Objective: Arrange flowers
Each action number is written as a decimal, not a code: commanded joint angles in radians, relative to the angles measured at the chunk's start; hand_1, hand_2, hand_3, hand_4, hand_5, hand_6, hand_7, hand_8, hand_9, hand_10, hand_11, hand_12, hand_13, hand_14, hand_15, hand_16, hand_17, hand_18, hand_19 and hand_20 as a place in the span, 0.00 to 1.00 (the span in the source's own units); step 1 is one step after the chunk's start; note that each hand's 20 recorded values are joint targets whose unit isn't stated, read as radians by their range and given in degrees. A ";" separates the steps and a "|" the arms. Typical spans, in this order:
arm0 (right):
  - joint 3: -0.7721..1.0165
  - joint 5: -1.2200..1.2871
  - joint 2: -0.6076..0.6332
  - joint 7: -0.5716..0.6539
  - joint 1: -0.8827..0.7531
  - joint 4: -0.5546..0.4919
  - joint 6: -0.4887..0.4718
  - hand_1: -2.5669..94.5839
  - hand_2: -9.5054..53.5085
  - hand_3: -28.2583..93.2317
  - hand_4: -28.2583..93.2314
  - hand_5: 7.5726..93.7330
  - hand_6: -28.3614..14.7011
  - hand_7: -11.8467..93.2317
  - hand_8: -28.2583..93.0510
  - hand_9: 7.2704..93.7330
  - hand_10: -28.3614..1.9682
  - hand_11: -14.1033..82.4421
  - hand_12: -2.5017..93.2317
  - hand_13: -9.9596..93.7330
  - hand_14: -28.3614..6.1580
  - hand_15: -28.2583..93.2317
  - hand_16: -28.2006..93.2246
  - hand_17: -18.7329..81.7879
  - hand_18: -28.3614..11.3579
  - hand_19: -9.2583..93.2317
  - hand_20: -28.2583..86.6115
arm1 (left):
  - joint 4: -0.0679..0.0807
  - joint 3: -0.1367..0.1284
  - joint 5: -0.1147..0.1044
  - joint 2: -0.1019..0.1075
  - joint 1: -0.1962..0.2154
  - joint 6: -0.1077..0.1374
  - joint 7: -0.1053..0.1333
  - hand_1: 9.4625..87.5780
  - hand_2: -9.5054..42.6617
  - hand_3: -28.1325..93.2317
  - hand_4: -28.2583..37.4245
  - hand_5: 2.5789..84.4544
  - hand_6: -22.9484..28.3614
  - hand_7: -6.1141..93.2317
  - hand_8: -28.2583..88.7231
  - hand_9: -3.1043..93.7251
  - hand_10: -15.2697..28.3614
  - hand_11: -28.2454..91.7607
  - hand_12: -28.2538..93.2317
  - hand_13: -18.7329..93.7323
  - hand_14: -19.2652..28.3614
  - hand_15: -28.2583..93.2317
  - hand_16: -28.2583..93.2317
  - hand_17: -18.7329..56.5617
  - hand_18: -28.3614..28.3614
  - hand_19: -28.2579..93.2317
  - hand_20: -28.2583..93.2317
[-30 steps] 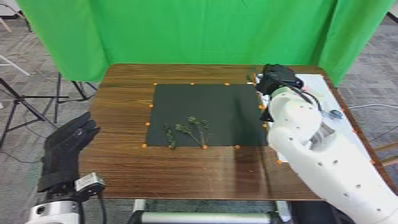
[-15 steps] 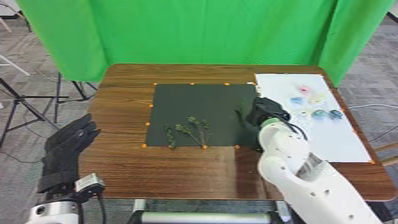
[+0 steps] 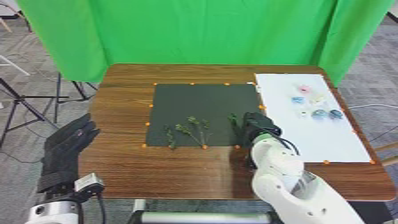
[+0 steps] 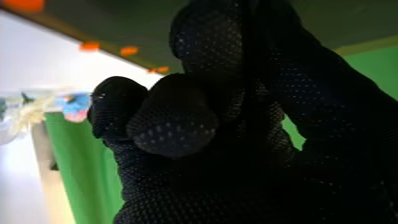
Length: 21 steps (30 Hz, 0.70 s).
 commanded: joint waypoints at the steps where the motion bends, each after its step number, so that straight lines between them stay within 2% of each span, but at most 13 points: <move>1: -0.024 -0.019 -0.045 -0.004 -0.004 0.015 -0.028 0.55 0.10 0.86 0.01 0.90 0.53 0.33 0.38 0.93 0.49 0.64 0.29 0.94 0.65 0.82 0.41 0.75 0.14 1.00 0.48 | 0.001 0.009 0.005 -0.003 -0.006 -0.009 -0.003 0.21 0.28 0.92 0.12 0.48 0.67 0.21 0.15 0.38 0.80 0.54 0.28 0.36 0.94 0.74 0.09 0.12 0.87 0.72 0.25; 5: -0.016 -0.024 -0.054 -0.009 -0.005 0.016 -0.035 0.54 0.10 0.86 0.01 0.90 0.53 0.33 0.38 0.92 0.49 0.64 0.29 0.94 0.65 0.82 0.41 0.75 0.14 1.00 0.48 | 0.002 0.006 0.008 -0.010 -0.006 -0.012 -0.002 0.21 0.28 0.92 0.12 0.48 0.67 0.21 0.15 0.38 0.80 0.54 0.28 0.36 0.94 0.74 0.09 0.12 0.87 0.72 0.25; 6: -0.015 -0.021 -0.053 -0.008 -0.008 0.012 -0.031 0.54 0.10 0.86 0.01 0.90 0.53 0.33 0.38 0.92 0.49 0.64 0.29 0.94 0.65 0.82 0.41 0.75 0.14 1.00 0.48 | 0.002 0.009 0.000 -0.001 -0.004 -0.003 0.003 0.21 0.28 0.92 0.12 0.48 0.67 0.21 0.15 0.38 0.80 0.54 0.28 0.36 0.94 0.74 0.09 0.12 0.87 0.72 0.25; 8: -0.017 -0.030 -0.054 -0.004 -0.009 0.009 -0.036 0.53 0.11 0.86 0.01 0.90 0.53 0.32 0.38 0.92 0.48 0.64 0.29 0.94 0.65 0.82 0.41 0.75 0.14 1.00 0.48 | 0.000 0.008 -0.004 -0.001 0.001 -0.002 0.006 0.21 0.28 0.92 0.12 0.48 0.67 0.21 0.15 0.38 0.80 0.54 0.28 0.36 0.94 0.74 0.09 0.12 0.87 0.72 0.26; 10: -0.023 -0.038 -0.045 0.007 -0.007 0.010 -0.040 0.52 0.10 0.86 0.02 0.90 0.53 0.33 0.37 0.92 0.48 0.64 0.29 0.94 0.65 0.82 0.41 0.75 0.14 1.00 0.48 | 0.001 0.008 0.002 -0.006 0.000 -0.005 0.002 0.21 0.28 0.92 0.12 0.48 0.67 0.21 0.15 0.38 0.80 0.54 0.28 0.36 0.94 0.74 0.09 0.12 0.87 0.72 0.25; 16: -0.007 -0.049 -0.049 0.018 -0.016 0.002 -0.051 0.47 0.09 0.85 0.04 0.86 0.53 0.34 0.35 0.89 0.46 0.64 0.29 0.92 0.63 0.82 0.41 0.74 0.15 1.00 0.47 | -0.003 0.004 0.000 -0.008 0.008 0.001 0.007 0.21 0.29 0.92 0.13 0.48 0.67 0.21 0.15 0.38 0.80 0.54 0.28 0.36 0.94 0.74 0.09 0.12 0.87 0.72 0.25; 20: 0.006 -0.038 -0.057 0.016 -0.015 -0.005 -0.079 0.41 0.11 0.86 0.04 0.84 0.51 0.35 0.27 0.88 0.44 0.64 0.29 0.91 0.64 0.83 0.41 0.75 0.16 1.00 0.47 | -0.002 0.004 0.003 -0.005 0.009 0.000 0.006 0.21 0.29 0.92 0.13 0.48 0.67 0.21 0.15 0.38 0.80 0.54 0.28 0.36 0.94 0.74 0.09 0.12 0.87 0.72 0.25; 21: 0.003 -0.040 -0.054 0.015 -0.012 -0.006 -0.076 0.40 0.12 0.86 0.05 0.83 0.51 0.36 0.22 0.87 0.43 0.64 0.29 0.91 0.64 0.83 0.42 0.75 0.16 1.00 0.47 | -0.001 0.004 0.002 -0.006 0.010 0.001 0.007 0.21 0.29 0.92 0.13 0.48 0.67 0.21 0.15 0.38 0.80 0.54 0.28 0.36 0.94 0.74 0.09 0.12 0.87 0.72 0.25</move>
